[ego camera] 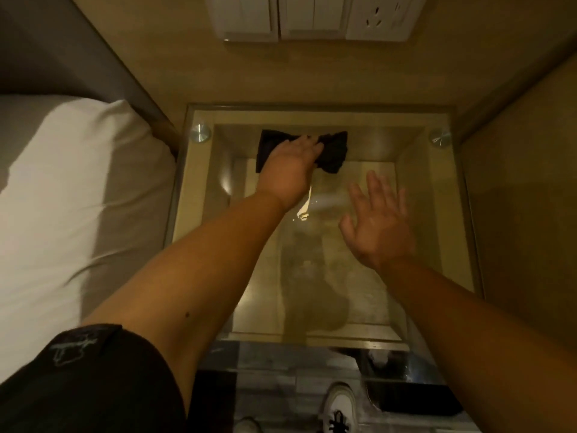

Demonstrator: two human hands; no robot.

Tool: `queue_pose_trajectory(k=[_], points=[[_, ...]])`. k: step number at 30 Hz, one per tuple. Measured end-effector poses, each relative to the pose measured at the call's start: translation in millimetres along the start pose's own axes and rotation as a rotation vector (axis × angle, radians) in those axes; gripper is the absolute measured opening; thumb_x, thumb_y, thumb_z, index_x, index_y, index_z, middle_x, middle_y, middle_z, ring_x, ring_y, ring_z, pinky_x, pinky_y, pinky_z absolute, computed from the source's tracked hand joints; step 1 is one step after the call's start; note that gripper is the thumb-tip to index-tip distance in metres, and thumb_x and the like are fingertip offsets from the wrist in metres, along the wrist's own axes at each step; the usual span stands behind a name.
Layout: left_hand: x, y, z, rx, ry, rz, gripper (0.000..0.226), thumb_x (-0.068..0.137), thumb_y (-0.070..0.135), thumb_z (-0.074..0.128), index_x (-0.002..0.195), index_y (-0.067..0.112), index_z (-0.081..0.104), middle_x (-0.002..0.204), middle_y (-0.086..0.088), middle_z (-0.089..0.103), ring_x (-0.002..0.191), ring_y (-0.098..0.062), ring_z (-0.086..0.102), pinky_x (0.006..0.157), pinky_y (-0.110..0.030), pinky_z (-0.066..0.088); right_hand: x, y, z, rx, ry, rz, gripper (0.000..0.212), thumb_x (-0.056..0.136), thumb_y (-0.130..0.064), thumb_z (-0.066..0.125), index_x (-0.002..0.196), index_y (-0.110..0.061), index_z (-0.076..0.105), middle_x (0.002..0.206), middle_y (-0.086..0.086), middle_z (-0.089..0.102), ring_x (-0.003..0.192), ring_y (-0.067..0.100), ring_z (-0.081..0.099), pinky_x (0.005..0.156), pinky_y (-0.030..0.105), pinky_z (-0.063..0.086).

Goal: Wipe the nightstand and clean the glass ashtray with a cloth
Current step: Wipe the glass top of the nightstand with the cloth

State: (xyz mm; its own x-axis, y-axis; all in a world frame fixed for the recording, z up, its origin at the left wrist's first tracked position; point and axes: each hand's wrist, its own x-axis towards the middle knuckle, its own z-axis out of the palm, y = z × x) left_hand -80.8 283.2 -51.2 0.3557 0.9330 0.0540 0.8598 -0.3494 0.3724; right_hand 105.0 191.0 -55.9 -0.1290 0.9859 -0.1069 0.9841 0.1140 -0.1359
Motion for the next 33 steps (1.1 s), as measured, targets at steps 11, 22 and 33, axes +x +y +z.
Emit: queue_pose_trajectory(k=[11,22,33], points=[[-211,68,2,-0.03,-0.076,0.003,0.055,0.083,0.004,0.062,0.136,0.011,0.048,0.143,-0.01,0.047,0.135,-0.026,0.038,0.113,-0.041,0.018,-3,2,-2,0.042,0.01,-0.016,0.058,0.093,-0.034,0.026,0.148,-0.017,0.028,0.157,0.013,0.019,0.146,0.028,0.01,0.117,0.05,0.003],[-312,112,6,-0.015,-0.117,-0.052,0.062,0.071,0.004,0.074,0.129,0.011,0.056,0.137,-0.009,0.053,0.129,-0.026,0.047,0.108,-0.048,0.03,1,5,4,0.002,0.001,-0.02,0.064,0.09,-0.041,0.017,0.148,-0.017,0.027,0.158,0.013,0.017,0.145,0.03,0.011,0.117,0.05,0.005],[-313,125,-18,-0.259,-0.148,-0.185,0.037,0.086,0.006,0.061,0.123,0.011,0.061,0.117,-0.007,0.066,0.108,-0.026,0.061,0.099,-0.041,0.043,-6,10,-9,0.057,-0.074,-0.044,0.057,0.096,-0.036,0.025,0.149,-0.014,0.024,0.158,0.013,0.014,0.146,0.027,0.006,0.117,0.048,0.004]])
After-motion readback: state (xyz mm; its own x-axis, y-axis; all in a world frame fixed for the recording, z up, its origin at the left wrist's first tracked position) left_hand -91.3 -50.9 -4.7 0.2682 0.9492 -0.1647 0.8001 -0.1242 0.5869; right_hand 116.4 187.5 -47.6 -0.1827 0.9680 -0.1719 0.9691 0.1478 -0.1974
